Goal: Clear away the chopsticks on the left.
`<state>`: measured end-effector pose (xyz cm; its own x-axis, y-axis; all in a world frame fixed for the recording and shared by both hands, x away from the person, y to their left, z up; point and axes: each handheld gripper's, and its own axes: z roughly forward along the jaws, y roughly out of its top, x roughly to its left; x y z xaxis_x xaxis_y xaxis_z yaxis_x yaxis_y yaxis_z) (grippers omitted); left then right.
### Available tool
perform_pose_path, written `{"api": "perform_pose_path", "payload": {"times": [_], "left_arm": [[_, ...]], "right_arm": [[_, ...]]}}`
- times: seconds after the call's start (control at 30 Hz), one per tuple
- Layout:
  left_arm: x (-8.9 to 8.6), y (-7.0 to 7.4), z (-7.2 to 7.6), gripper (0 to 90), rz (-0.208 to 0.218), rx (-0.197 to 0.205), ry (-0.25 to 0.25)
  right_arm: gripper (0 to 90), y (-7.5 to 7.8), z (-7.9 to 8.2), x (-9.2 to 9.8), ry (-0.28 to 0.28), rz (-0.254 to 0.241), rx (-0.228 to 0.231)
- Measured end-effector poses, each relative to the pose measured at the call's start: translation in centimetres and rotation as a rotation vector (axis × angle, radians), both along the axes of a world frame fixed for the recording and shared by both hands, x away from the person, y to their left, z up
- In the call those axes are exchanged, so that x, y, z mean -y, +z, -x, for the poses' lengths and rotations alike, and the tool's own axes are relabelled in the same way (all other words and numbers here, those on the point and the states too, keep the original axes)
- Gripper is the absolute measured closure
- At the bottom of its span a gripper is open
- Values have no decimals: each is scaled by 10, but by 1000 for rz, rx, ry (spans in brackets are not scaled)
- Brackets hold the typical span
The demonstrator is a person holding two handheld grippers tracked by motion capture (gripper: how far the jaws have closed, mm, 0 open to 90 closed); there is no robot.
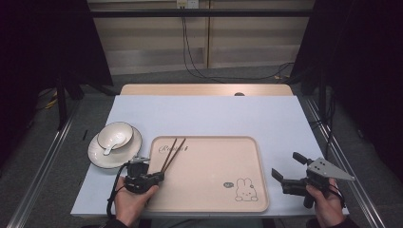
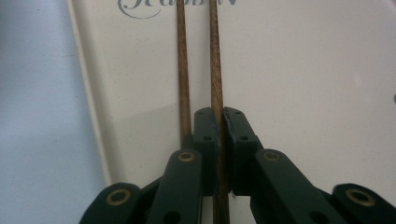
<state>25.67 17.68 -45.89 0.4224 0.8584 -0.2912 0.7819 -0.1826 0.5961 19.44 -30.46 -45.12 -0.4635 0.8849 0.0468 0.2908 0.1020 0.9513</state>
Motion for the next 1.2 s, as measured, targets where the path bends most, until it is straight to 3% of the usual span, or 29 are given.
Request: {"api": "perform_pose_path", "payload": {"times": [0.23,0.53,0.77,1.0,1.07,1.2], "left_arm": [[1,-4,-2,845,-16,-30,0],[1,-4,-3,806,-1,-42,7],[1,-4,-4,799,-2,-39,-18],[2,3,-1,701,-4,-1,-51],[3,6,0,655,23,13,-69],[2,14,3,496,27,98,-112]], "right_arm": [[9,0,0,0,3,2,4],[9,0,0,0,2,-2,-1],[9,0,0,0,5,-3,-3],[9,0,0,1,5,0,2],[9,0,0,0,5,-2,2],[9,0,0,1,5,-2,4]]}}
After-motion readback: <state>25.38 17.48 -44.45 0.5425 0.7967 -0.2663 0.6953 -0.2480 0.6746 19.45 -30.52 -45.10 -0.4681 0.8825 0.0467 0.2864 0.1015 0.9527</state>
